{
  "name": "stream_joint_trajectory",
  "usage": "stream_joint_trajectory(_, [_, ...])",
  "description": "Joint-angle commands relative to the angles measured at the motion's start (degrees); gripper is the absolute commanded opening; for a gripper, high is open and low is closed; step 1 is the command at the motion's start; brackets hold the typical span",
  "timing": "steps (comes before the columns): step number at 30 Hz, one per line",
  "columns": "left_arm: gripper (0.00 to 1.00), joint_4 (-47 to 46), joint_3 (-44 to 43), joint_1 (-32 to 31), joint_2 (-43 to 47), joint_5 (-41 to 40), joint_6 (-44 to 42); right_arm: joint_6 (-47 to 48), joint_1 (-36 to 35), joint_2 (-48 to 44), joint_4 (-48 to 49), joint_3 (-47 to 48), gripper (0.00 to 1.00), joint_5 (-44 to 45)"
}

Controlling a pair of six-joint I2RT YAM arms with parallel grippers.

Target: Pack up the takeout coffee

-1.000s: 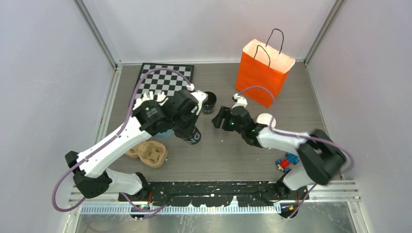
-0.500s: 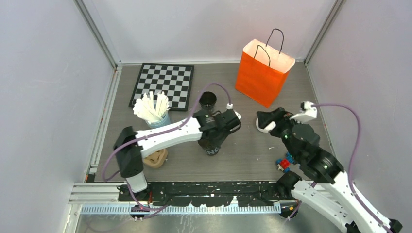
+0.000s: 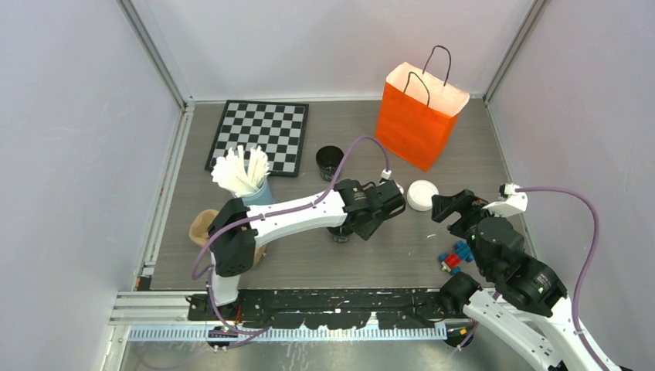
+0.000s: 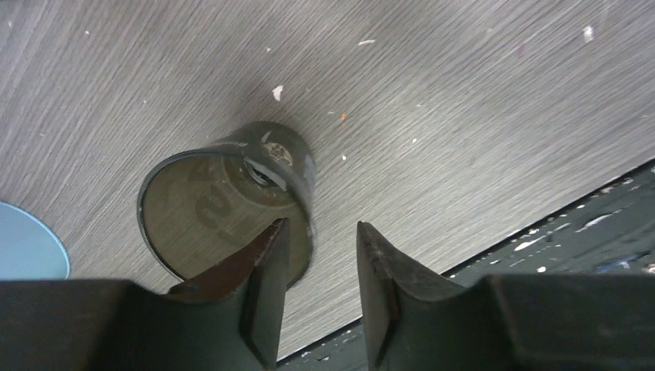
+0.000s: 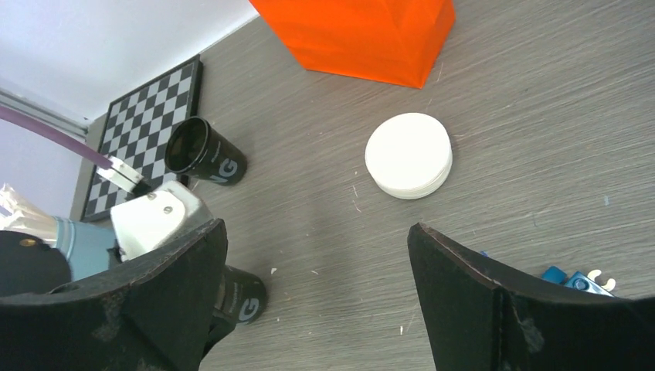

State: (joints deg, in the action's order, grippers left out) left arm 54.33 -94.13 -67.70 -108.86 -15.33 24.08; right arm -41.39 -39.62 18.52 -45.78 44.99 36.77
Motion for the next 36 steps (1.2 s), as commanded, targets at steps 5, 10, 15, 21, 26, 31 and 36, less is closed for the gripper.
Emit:
stream_joint_trajectory(5, [0.55, 0.62, -5.54, -0.87, 11.22, -3.74, 0.35, -0.03, 0.04, 3.27, 1.09, -0.71, 0.9, -0.57])
stream_joint_trajectory(10, [0.91, 3.45, -5.02, -0.83, 20.39, -8.92, -1.36, 3.55, 0.02, 9.0, 4.96, -3.03, 0.88, -4.35])
stream_joint_trajectory(15, [1.0, 3.2, 1.46, -0.82, 31.73, -8.84, -4.06, 8.93, 0.2, 19.51, 9.38, -3.87, 0.82, -5.4])
stream_joint_trajectory(21, [1.0, -4.85, 19.7, -0.78, 50.73, -7.33, -7.48, 14.13, 5.86, 33.05, 12.85, -1.6, 0.66, -8.35])
stream_joint_trajectory(26, [1.0, -7.81, 30.8, -0.78, 63.17, -5.14, -8.74, 18.61, 12.39, 38.5, 16.4, -0.02, 0.45, -15.34])
stream_joint_trajectory(31, [1.0, -9.35, 37.44, -0.81, 71.62, -4.96, -10.02, 21.68, 15.01, 42.77, 17.5, 1.28, 0.36, -16.86])
stream_joint_trajectory(36, [1.0, -10.77, 42.0, -0.79, 75.51, -5.49, -10.35, 24.88, 16.89, 47.26, 20.57, 2.22, 0.34, -19.62])
